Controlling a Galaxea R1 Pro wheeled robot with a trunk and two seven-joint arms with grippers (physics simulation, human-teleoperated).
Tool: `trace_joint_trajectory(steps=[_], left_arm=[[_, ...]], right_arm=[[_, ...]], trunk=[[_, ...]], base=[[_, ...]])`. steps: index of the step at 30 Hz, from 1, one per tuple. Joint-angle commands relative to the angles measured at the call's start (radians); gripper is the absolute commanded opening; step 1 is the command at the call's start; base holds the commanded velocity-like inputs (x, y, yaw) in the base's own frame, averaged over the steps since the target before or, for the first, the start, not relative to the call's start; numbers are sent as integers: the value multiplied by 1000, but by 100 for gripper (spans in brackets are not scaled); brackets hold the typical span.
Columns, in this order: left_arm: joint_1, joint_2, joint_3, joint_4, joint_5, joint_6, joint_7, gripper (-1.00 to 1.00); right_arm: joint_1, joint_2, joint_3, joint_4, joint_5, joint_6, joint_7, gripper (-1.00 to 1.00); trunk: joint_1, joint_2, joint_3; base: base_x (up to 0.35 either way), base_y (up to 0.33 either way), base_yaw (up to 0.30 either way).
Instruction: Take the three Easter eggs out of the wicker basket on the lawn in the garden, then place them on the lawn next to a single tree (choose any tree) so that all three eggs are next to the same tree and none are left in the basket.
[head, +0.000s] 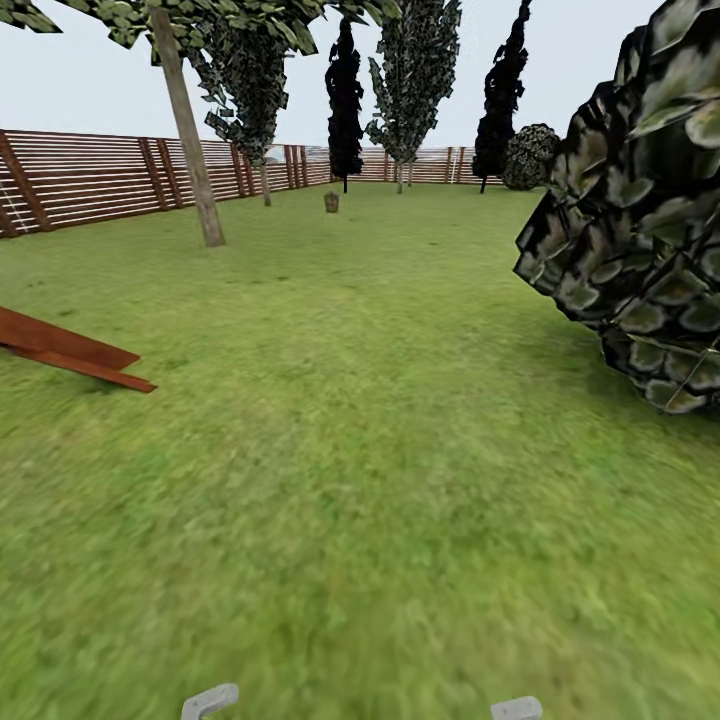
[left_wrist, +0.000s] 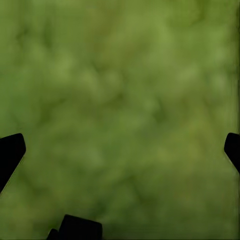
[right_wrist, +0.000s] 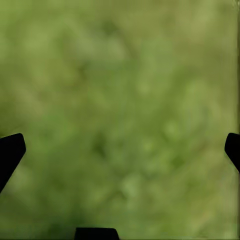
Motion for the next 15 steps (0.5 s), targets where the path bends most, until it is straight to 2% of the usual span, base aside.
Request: trace_joint_trajectory(steps=[1,9,15], left_arm=[[0,-1,3,-3,5,7,1,100],[0,-1,3,-3,5,7,1,100],[0,-1,3,-3,5,7,0,100]], right_arm=[[-1,0,5,1,8,-1,-7,100],[-1,0,5,1,8,-1,-6,100],[-1,0,5,1,8,-1,-6,100]], trunk=[[0,0,-1],[0,0,-1],[0,0,-1]], base=[[327,0,0],[327,0,5],[328,0,220]])
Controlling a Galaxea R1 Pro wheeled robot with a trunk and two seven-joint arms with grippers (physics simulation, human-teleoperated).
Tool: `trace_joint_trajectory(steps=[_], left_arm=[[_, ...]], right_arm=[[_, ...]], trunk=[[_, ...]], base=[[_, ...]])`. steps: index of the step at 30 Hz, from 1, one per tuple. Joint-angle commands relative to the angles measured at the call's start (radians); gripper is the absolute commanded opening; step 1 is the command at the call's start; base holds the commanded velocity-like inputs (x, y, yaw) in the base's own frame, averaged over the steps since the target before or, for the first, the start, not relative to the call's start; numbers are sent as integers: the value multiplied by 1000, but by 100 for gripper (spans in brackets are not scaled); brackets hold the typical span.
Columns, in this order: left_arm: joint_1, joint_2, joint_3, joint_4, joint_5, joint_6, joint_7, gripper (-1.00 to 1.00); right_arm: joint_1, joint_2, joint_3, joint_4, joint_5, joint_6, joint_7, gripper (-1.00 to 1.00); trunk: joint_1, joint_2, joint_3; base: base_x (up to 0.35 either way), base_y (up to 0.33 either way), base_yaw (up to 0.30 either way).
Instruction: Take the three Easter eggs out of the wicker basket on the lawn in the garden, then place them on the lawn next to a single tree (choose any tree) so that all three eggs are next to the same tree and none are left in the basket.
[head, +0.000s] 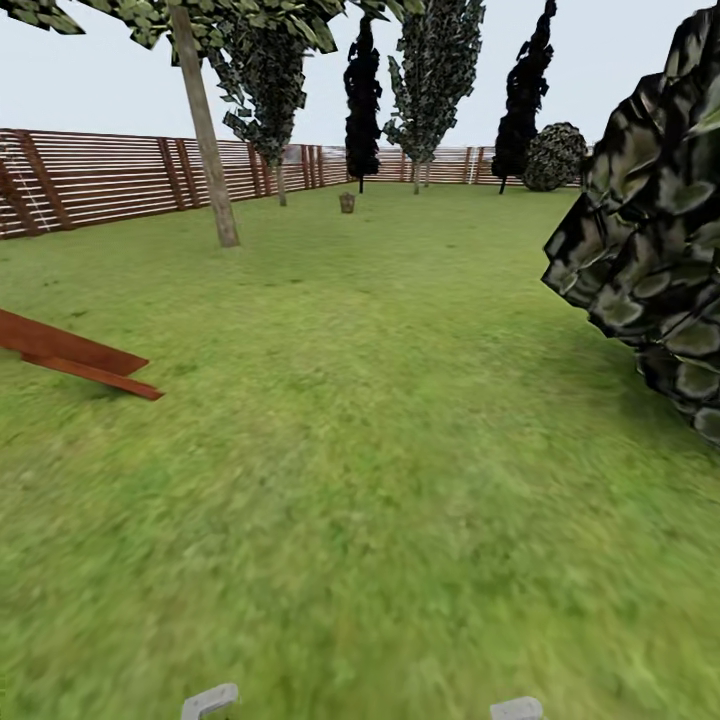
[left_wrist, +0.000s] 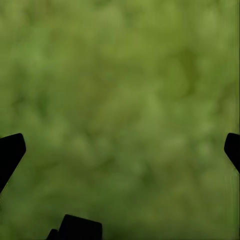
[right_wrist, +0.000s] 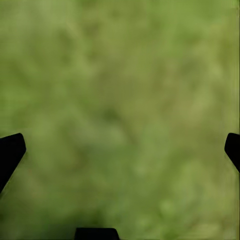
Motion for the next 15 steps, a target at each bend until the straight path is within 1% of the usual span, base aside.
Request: trace_joint_trajectory(steps=[1,4,6,9,15], left_arm=[[0,-1,2,-2,5,6,1,100],[0,-1,2,-2,5,6,1,100],[0,-1,2,-2,5,6,1,100],[0,-1,2,-2,5,6,0,100],[0,-1,2,-2,5,6,1,100]], right_arm=[[0,0,5,1,8,-1,-7,100],[0,0,5,1,8,-1,-7,100],[0,0,5,1,8,-1,-6,100],[0,0,5,1,8,-1,-6,100],[0,1,8,6,8,0,-5,100]], trunk=[[0,0,-1],[0,0,-1],[0,0,-1],[0,0,-1],[0,0,-1]], base=[[328,0,281],[328,0,281],[328,0,203],[328,0,67],[328,0,9]])
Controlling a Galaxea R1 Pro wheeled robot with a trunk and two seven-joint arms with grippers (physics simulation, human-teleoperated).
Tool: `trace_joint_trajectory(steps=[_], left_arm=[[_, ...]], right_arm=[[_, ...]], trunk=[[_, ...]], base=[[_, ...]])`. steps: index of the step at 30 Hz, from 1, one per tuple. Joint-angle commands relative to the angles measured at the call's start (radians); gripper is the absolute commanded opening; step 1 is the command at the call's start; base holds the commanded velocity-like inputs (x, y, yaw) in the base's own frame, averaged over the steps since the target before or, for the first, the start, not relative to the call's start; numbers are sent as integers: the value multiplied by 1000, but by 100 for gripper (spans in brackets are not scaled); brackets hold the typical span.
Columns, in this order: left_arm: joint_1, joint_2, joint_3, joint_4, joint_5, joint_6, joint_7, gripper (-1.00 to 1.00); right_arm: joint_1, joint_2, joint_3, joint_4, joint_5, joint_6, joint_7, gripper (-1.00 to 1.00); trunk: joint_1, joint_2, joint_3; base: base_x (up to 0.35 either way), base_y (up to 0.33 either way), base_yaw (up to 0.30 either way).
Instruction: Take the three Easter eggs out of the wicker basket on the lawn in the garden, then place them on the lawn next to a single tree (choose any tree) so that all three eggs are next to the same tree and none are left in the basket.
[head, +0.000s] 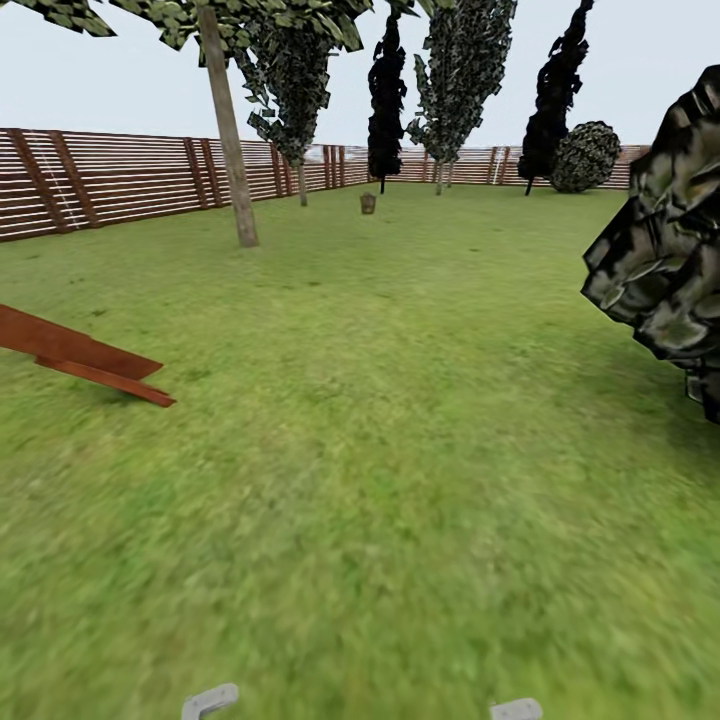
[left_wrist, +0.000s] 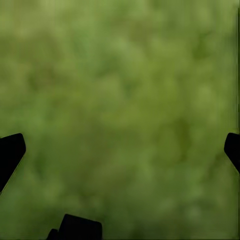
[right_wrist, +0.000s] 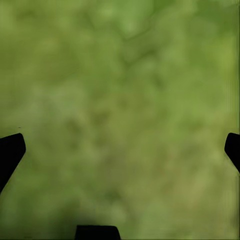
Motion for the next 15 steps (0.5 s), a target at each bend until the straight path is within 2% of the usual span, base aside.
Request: trace_joint_trajectory(steps=[1,15], left_arm=[[0,-1,2,-2,5,7,1,100],[0,-1,2,-2,5,7,0,100]], right_arm=[[-1,0,5,2,8,-1,-6,100],[1,-1,4,2,8,-23,-6,100]], trunk=[[0,0,-1],[0,0,-1]], base=[[328,0,2],[328,0,0]])
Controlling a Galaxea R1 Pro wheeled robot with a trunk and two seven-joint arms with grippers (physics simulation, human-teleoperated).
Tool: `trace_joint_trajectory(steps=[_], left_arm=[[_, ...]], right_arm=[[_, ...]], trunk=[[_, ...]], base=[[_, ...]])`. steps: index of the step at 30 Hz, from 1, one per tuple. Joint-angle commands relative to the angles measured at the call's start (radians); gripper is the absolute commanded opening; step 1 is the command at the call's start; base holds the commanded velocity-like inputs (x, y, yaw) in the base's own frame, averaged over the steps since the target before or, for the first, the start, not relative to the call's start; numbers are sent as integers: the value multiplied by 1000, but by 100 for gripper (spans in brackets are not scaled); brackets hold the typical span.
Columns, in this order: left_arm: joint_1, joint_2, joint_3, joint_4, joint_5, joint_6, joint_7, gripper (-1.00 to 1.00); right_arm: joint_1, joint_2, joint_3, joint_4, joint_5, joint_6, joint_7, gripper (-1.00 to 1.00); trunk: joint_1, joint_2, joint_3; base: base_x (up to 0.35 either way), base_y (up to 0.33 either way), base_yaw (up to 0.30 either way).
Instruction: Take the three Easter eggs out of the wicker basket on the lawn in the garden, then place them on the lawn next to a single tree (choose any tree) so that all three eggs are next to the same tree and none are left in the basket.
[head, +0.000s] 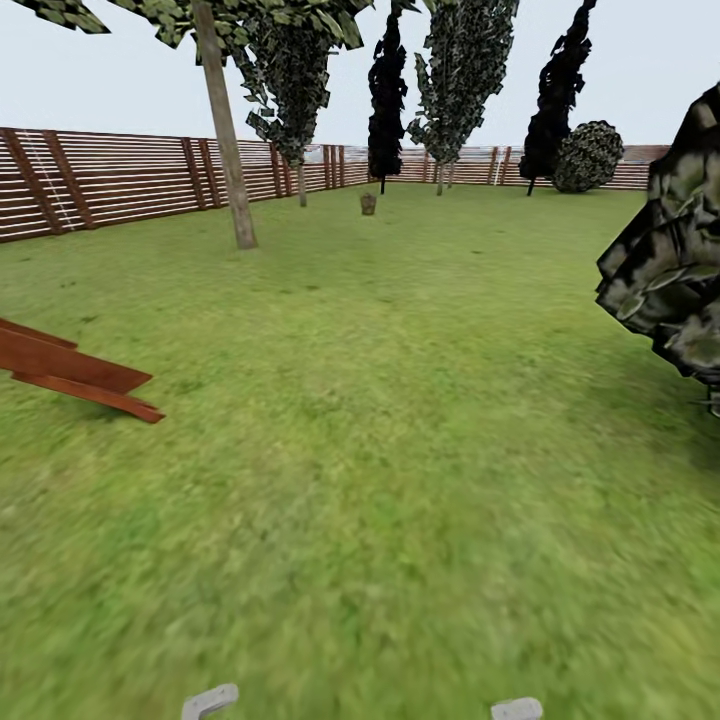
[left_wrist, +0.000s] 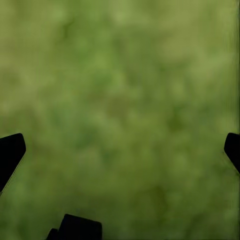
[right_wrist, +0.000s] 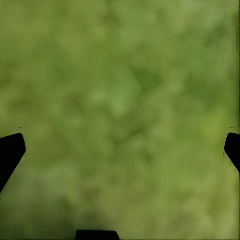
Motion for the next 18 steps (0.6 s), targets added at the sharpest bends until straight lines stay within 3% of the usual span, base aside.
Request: trace_joint_trajectory(steps=[1,18], left_arm=[[0,-1,2,-3,5,7,1,100],[0,-1,3,-3,5,7,0,100]], right_arm=[[-1,0,5,1,8,-1,-7,100],[0,0,5,1,8,-1,-7,100]], trunk=[[0,0,-1],[0,0,-1]], base=[[328,0,0],[328,0,0]])
